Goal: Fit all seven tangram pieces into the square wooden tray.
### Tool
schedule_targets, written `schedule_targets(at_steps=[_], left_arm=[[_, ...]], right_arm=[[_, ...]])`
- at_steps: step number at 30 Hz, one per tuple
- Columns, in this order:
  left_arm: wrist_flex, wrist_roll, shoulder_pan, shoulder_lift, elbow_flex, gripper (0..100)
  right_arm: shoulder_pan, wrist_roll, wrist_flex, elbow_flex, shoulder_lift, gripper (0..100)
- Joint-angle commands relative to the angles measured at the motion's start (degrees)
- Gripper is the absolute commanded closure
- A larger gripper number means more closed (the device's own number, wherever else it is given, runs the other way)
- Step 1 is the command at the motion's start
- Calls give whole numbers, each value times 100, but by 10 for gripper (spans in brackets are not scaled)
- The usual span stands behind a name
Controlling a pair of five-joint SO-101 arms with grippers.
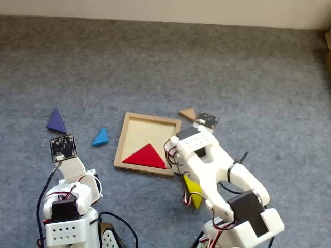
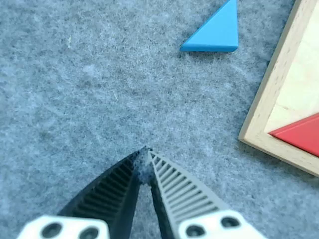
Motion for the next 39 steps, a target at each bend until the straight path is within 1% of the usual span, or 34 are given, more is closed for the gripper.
schedule_targets(at_steps=[1,20,25,39], left_arm=[[26,35,-92,-242,110,994],[26,44,-92,-242,110,994],[26,44,-92,-242,110,994],[26,44,-92,-242,110,994]], right_arm=[[136,53,84,-13,-127,713],[127,70,92,-57,-198,720],[127,703,48,-259,-198,720],[101,747,101,-374,-207,720]])
